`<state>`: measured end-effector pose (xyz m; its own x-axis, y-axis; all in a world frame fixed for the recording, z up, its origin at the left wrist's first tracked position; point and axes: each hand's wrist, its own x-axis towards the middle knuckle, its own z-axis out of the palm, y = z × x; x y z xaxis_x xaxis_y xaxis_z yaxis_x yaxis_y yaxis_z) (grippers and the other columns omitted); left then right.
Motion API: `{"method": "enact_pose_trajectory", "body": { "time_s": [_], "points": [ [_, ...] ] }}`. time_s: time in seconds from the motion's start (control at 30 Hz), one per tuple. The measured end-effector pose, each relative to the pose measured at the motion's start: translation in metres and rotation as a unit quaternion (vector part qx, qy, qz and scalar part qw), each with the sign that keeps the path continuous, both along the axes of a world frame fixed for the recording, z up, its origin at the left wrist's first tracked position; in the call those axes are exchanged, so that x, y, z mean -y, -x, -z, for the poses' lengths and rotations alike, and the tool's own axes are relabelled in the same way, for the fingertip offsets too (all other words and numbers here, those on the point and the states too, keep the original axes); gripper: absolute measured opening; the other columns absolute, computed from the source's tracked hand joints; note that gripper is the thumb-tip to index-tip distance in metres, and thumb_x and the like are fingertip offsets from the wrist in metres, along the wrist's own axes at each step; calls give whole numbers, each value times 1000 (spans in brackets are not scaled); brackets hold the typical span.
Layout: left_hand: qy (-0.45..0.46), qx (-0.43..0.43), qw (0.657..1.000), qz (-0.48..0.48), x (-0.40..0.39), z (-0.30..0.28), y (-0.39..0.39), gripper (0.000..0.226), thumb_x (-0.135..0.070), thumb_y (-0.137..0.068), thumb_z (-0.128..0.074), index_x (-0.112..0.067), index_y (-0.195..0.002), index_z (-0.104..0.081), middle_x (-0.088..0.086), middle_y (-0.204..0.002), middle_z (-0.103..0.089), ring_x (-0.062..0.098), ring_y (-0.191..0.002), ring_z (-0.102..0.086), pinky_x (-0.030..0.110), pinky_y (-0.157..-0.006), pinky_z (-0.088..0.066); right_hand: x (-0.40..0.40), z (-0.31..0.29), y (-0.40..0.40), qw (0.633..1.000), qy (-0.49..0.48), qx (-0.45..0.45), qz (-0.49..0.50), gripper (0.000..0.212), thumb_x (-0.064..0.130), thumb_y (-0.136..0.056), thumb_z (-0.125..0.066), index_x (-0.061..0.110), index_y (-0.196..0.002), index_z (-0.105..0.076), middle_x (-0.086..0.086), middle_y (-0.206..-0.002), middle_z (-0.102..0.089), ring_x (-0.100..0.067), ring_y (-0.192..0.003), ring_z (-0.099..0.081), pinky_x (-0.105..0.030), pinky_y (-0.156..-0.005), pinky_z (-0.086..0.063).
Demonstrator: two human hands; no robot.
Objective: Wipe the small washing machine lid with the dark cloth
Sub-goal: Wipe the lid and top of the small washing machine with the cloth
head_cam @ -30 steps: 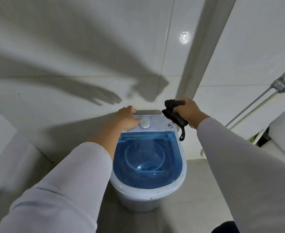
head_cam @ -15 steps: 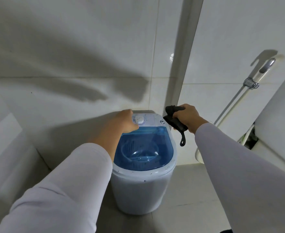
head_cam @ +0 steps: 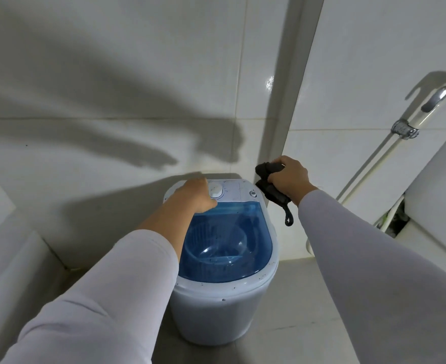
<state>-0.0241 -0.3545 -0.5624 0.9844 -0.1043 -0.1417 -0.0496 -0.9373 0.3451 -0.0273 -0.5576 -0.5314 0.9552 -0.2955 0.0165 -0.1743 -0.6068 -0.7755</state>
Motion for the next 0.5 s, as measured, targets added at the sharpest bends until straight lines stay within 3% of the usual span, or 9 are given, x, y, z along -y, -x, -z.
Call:
{"method": "enact_pose_trajectory", "body": {
  "time_s": [0.13, 0.23, 0.3, 0.4, 0.5],
  "points": [
    [-12, -2, 1000, 8, 8, 11, -27, 56, -33, -83, -66, -5, -128, -46, 11, -125, -54, 29, -108, -56, 32, -79, -44, -6, 9, -27, 996, 87, -5, -20, 43, 2, -81, -44, 25, -113, -62, -8, -116, -63, -25, -91, -54, -27, -72, -40],
    [-14, -15, 1000, 15, 15, 20, -43, 73, -38, -85, -65, -6, -142, -34, 13, -144, -42, 30, -127, -47, 38, -99, -44, -10, 16, -42, 989, 144, -18, -39, 46, 0, -82, -43, 27, -113, -63, -4, -107, -62, -26, -90, -55, -22, -61, -38],
    [-32, -23, 999, 28, 19, 24, -51, 81, -39, -84, -67, -6, -146, -28, 11, -150, -36, 29, -135, -40, 40, -105, -40, -13, 21, -51, 982, 178, -20, -50, 47, -1, -82, -45, 27, -114, -64, -6, -111, -64, -28, -96, -58, -24, -67, -42],
    [-86, -20, 995, 43, 23, 27, -55, 80, -37, -79, -73, -8, -143, -34, 9, -144, -45, 29, -127, -49, 39, -99, -42, -17, 32, -61, 978, 197, -23, -58, 48, 0, -82, -47, 27, -118, -62, -9, -118, -65, -31, -107, -60, -31, -81, -48],
    [-124, -15, 991, 49, 25, 28, -58, 73, -40, -78, -74, -9, -137, -42, 7, -137, -51, 28, -122, -53, 40, -97, -43, -19, 41, -70, 974, 214, -26, -67, 45, 2, -84, -49, 27, -120, -62, -9, -119, -64, -31, -108, -60, -30, -81, -46]
  ]
}}
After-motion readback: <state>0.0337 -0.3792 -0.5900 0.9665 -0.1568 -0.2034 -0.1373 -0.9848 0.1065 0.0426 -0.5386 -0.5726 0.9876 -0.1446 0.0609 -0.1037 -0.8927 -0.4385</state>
